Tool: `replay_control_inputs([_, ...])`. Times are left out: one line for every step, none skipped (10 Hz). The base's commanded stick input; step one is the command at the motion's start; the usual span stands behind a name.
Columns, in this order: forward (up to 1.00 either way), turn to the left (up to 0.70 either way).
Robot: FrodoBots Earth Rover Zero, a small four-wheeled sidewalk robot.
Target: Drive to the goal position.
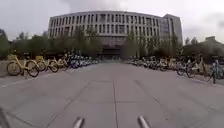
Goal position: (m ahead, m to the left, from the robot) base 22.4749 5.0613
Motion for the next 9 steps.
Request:
replay_control_inputs([0.7,0.0])
replay_control_inputs([0.7,0.0])
replay_control_inputs([0.7,0.0])
replay_control_inputs([0.7,0.0])
replay_control_inputs([0.7,0.0])
replay_control_inputs([0.7,0.0])
replay_control_inputs([0.7,0.0])
replay_control_inputs([0.7,0.0])
replay_control_inputs([0.7,0.0])
